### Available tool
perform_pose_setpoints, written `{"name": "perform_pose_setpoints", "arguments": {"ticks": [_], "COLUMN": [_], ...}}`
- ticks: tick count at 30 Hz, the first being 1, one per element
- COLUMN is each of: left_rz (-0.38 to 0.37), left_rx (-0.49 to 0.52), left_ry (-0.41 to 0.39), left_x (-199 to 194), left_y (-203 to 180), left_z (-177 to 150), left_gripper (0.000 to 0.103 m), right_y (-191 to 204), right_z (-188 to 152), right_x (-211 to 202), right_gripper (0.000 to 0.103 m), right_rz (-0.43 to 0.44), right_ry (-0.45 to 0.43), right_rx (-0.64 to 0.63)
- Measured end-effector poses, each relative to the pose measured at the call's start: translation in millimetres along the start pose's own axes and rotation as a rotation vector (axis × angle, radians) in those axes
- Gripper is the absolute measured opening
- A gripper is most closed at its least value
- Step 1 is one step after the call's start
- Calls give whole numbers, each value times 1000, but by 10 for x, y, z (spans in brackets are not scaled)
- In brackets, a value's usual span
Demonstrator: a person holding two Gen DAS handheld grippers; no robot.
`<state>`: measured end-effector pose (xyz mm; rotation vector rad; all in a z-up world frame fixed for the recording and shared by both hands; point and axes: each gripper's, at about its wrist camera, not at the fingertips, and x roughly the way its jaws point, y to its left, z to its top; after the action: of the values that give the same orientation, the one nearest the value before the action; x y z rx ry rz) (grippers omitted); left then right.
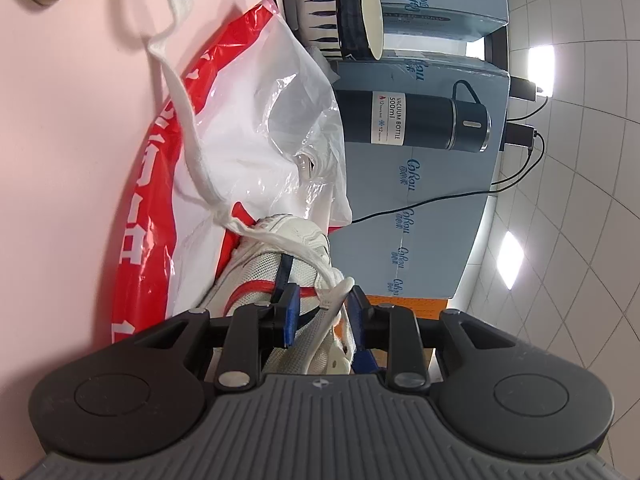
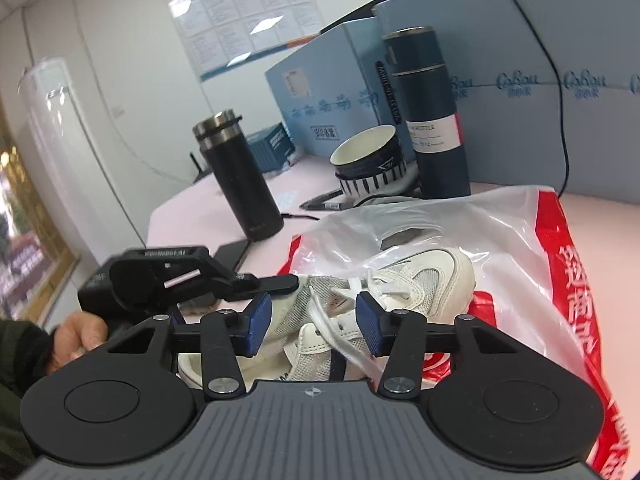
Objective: Lace up shoes with both hands
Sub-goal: 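Hold the lace with the left tool while the right tool opens near the sneaker, then pull the white lace up out of the eyelets with the left tool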
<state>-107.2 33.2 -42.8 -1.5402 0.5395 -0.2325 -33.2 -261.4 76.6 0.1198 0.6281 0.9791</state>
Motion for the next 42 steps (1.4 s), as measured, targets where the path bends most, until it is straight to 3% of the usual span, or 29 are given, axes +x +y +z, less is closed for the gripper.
{"name": "perform_pose_setpoints", "arguments": {"ticks": [2, 5, 9, 14, 22, 30, 35, 42], "left_rz": [-1, -2, -2, -3, -3, -3, -1, -1], "left_rx": [1, 0, 0, -2, -3, -5, -4, -4], "left_ry": [0, 1, 1, -1, -2, -2, 2, 1], "left_x": [-1, -2, 0, -2, -10, -15, -13, -10], "left_y": [0, 3, 1, 3, 5, 10, 6, 4], "left_z": [0, -1, -4, -7, -11, -12, -2, -6], "left_gripper": [24, 24, 24, 24, 24, 24, 24, 24], "right_y": [-17, -5, 54, 27, 88, -18, 1, 4], "right_z": [-19, -7, 5, 29, 60, 105, 113, 109], "right_x": [-3, 38, 89, 103, 121, 185, 338, 345], "right_gripper": [45, 16, 7, 6, 6, 6, 6, 7], "right_rz": [-5, -12, -21, -20, 57, 33, -33, -26], "right_ry": [-6, 31, 50, 43, 36, 16, 106, 116], "right_rx": [18, -1, -30, -9, -12, 43, 15, 5]}}
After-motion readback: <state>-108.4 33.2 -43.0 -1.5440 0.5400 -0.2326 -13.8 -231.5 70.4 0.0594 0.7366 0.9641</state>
